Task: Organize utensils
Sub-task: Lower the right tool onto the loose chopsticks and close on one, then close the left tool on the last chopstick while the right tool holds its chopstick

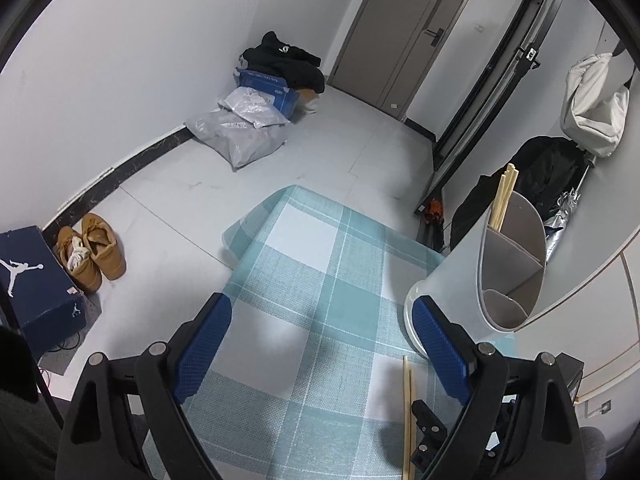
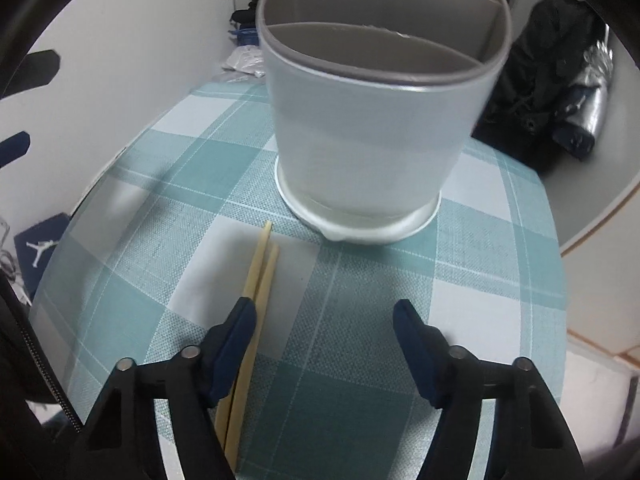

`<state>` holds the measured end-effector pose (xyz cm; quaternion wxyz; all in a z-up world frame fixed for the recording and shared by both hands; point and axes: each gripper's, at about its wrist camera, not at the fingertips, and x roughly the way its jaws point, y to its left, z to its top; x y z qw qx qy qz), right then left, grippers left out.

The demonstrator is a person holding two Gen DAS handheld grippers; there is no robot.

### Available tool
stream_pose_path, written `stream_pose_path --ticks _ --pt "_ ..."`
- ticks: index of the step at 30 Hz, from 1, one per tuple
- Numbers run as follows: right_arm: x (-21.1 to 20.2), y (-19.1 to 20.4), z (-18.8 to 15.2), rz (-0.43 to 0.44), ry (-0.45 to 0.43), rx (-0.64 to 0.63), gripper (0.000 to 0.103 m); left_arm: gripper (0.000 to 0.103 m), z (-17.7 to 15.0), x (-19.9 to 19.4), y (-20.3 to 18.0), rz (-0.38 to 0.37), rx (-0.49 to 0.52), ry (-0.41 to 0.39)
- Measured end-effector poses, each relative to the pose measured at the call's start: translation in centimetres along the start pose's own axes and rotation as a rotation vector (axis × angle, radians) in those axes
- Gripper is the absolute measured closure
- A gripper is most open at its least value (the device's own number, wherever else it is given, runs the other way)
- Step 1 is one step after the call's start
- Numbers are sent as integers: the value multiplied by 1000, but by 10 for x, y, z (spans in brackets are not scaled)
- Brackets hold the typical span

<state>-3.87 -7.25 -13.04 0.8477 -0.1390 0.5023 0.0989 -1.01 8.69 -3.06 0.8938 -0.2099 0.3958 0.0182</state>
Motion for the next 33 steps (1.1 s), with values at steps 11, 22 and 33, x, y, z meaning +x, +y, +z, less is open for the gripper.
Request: stream_pose_path --ticks 11,22,33 --pt "1 18 0 9 13 -41 55 13 4 1 3 12 -22 20" --pt "7 14 10 106 53 -52 98 13 7 1 8 28 -33 19" --pt "8 0 9 163 117 -32 97 13 9 3 11 23 -59 23"
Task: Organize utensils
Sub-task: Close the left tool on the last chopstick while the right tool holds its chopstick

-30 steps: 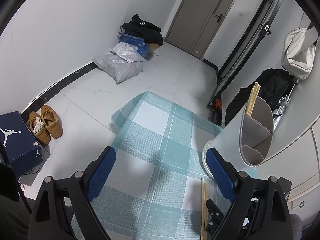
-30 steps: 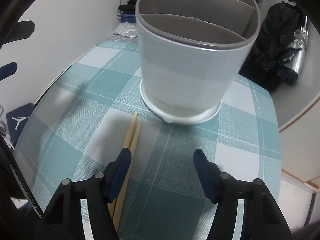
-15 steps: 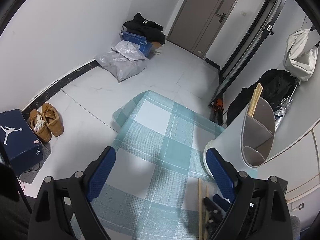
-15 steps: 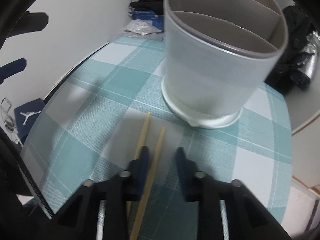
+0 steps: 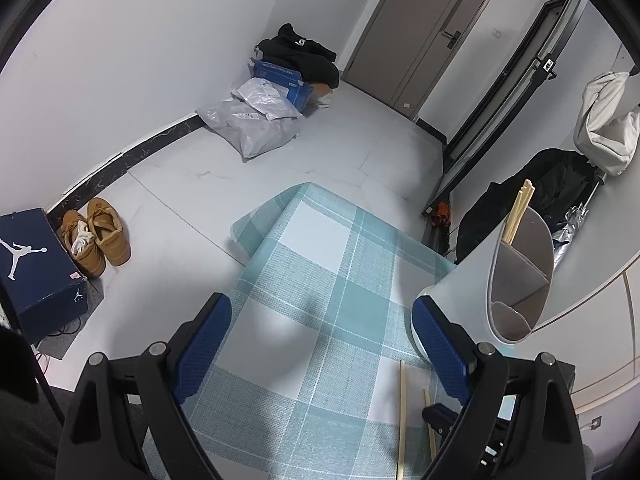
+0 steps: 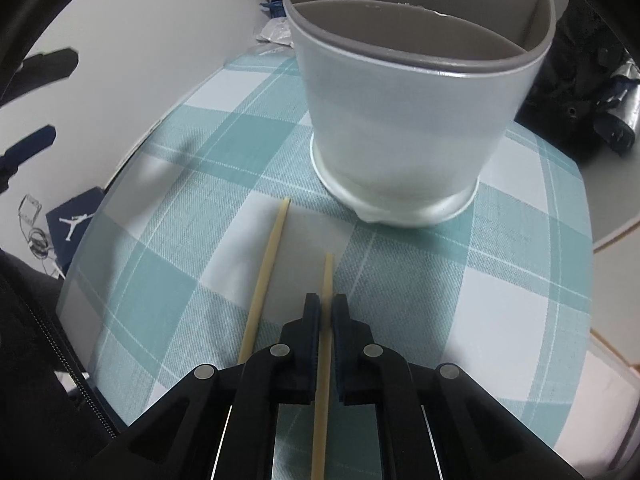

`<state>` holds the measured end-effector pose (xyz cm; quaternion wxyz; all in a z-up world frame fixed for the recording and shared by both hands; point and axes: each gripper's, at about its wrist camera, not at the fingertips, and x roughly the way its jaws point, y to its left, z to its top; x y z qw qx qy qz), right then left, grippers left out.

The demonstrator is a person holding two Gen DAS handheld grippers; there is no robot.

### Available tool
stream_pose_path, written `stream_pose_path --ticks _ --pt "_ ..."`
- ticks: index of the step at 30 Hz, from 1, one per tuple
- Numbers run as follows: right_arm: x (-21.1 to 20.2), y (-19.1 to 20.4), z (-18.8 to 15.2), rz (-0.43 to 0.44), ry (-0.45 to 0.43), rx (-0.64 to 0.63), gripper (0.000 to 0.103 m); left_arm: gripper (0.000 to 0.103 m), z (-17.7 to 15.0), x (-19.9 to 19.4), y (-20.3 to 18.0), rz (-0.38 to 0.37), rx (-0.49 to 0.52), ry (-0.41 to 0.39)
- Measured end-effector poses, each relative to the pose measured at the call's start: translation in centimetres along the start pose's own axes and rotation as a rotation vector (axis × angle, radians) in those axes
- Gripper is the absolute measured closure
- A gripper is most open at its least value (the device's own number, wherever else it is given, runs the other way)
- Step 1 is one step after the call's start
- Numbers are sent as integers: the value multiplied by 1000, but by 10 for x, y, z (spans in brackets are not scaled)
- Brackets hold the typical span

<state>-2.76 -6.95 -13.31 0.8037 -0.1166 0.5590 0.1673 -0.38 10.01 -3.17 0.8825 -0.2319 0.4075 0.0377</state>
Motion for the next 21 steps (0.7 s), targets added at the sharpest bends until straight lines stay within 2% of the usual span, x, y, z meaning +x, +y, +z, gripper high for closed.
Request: stream_pose_path --ticks 5,9,14,21 --pt "4 3 9 -24 -31 -33 97 13 -2 7 3 26 12 16" --pt "5 4 14 1 -39 -26 99 13 -8 19 4 29 31 78" --pt "-2 -23 11 100 -67 123 99 13 -18 36 -8 32 95 167" --pt "-35 -82 4 247 -190 390 100 13 -41 61 -38 -16 172 307"
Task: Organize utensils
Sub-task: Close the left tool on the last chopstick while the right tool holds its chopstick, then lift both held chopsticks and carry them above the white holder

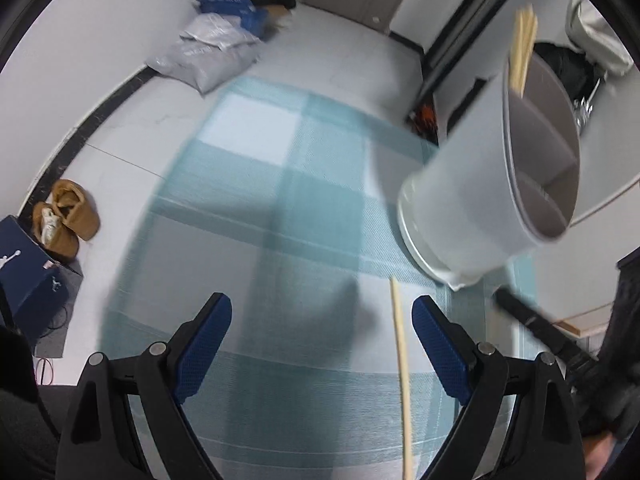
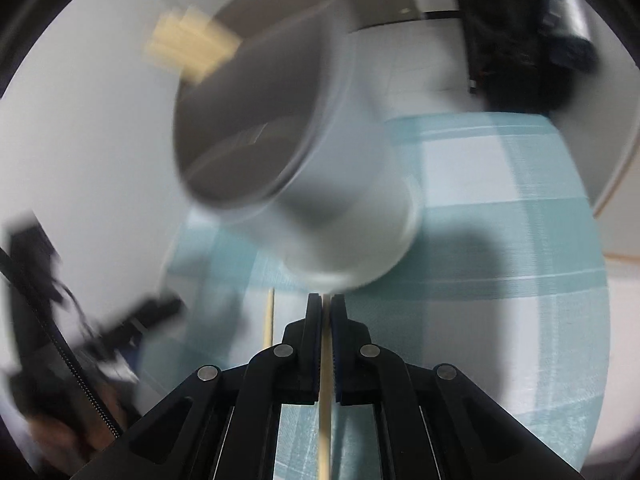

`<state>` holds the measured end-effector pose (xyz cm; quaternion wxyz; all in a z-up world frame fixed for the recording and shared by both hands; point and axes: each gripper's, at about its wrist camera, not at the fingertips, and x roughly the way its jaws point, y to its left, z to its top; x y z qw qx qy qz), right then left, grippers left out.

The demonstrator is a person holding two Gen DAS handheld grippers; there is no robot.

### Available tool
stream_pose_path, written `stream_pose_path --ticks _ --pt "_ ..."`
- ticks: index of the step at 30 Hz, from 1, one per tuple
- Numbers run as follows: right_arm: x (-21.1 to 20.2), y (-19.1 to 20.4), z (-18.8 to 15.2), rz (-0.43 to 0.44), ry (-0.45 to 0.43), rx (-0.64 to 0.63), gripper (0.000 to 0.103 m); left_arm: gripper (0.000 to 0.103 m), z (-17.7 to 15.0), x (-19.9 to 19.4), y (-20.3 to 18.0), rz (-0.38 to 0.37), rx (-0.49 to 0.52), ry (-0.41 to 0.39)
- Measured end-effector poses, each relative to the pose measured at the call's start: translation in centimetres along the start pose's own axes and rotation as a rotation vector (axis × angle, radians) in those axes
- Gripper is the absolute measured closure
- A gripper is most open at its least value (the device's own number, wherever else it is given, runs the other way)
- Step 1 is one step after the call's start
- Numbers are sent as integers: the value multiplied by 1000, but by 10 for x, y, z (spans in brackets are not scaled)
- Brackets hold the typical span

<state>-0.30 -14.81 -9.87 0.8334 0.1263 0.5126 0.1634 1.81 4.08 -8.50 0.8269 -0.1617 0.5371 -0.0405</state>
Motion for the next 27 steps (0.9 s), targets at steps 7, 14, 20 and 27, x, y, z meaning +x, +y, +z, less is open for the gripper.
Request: stream_pose_path --ticks 7,14,20,27 --pt "-35 -56 9 119 -84 236 100 26 -6 23 -33 45 101 90" --pt "-38 -64 6 120 -117 288 100 55 -15 25 -60 215 227 77" --pt "-51 -66 4 118 -153 259 100 100 -20 26 -72 203 200 99" --pt "-70 -60 4 129 -218 217 100 100 -22 11 -61 133 90 56"
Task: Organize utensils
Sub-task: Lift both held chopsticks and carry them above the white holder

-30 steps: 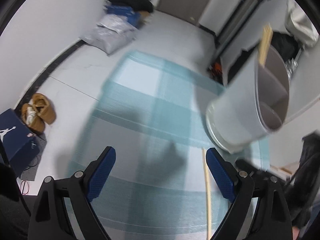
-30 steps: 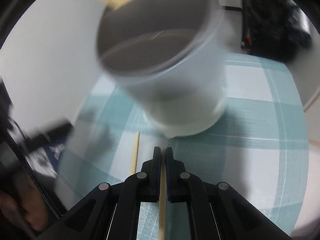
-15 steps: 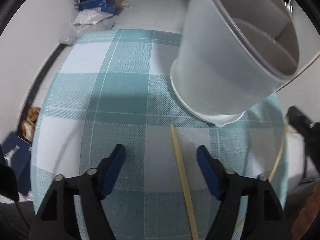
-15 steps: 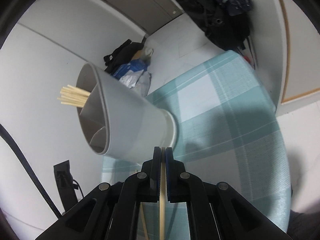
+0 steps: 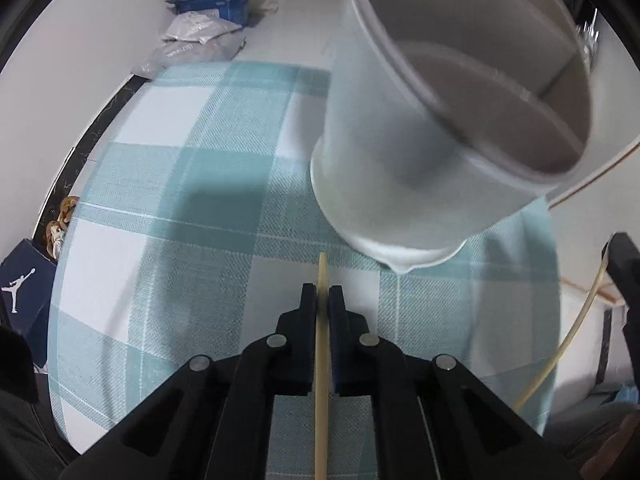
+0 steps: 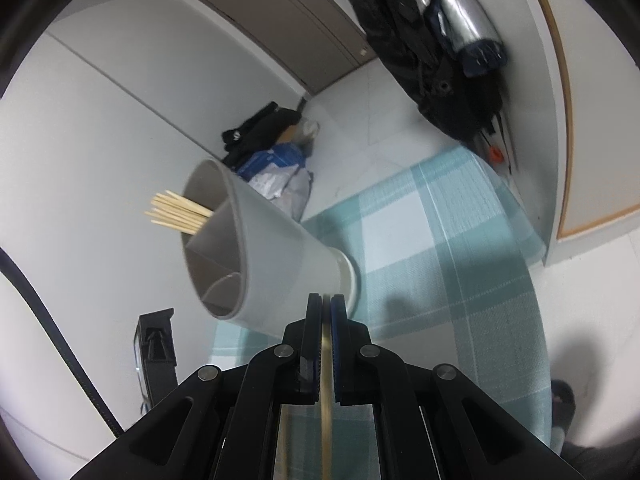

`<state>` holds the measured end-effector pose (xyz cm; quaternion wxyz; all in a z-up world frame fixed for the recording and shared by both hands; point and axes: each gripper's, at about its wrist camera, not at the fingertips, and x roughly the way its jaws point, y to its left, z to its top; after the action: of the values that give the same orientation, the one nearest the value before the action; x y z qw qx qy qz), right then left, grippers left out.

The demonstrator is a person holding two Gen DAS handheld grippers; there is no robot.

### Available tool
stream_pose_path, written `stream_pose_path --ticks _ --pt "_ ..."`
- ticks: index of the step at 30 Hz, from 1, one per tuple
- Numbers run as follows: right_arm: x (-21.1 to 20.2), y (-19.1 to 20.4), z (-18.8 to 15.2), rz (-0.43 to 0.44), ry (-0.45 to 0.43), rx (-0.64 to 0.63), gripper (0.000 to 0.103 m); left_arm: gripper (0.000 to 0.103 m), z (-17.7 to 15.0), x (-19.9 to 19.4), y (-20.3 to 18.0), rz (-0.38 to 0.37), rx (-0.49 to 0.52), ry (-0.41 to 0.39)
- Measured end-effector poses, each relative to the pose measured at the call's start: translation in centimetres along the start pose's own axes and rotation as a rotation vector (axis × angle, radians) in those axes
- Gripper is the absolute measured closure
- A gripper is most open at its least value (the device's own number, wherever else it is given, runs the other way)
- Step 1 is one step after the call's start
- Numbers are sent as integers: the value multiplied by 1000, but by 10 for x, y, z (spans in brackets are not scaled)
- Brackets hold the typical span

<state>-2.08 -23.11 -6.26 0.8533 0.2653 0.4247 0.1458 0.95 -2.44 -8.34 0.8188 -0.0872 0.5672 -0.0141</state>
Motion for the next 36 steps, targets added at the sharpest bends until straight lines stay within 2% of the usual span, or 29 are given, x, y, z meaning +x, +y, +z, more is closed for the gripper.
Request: stream_pose_path --ticks 5,8,11,15,17,18,20,24,29,36 --pt "-12 15 -3 7 -41 -71 100 101 -8 -42 10 -60 -19 -127" --pt "-16 25 -9 3 -64 -113 100 101 -21 -76 13 -103 -20 -233" --pt "-23 37 -17 -4 -98 -175 100 101 -32 -99 2 -131 -5 -318" --pt "-31 57 -28 -40 -133 -277 100 101 -35 -114 -7 -158 46 -384" --pt "-31 61 -30 -52 -131 -287 100 101 -39 -117 -10 -151 63 -401" --pt "-32 62 -30 -54 -134 -287 100 101 -22 -110 -5 -149 66 -400" --pt "-36 64 -31 -63 -150 -290 100 101 -16 -108 0 -149 67 -401" --pt "-48 72 -34 -88 -189 -321 100 101 -19 -117 -4 -164 108 -395" --pt "-57 80 -39 -114 -216 -358 100 101 -26 -123 -10 -139 173 -402" --pt "-60 88 -40 -157 -230 -395 100 101 -26 -134 -11 -164 203 -402"
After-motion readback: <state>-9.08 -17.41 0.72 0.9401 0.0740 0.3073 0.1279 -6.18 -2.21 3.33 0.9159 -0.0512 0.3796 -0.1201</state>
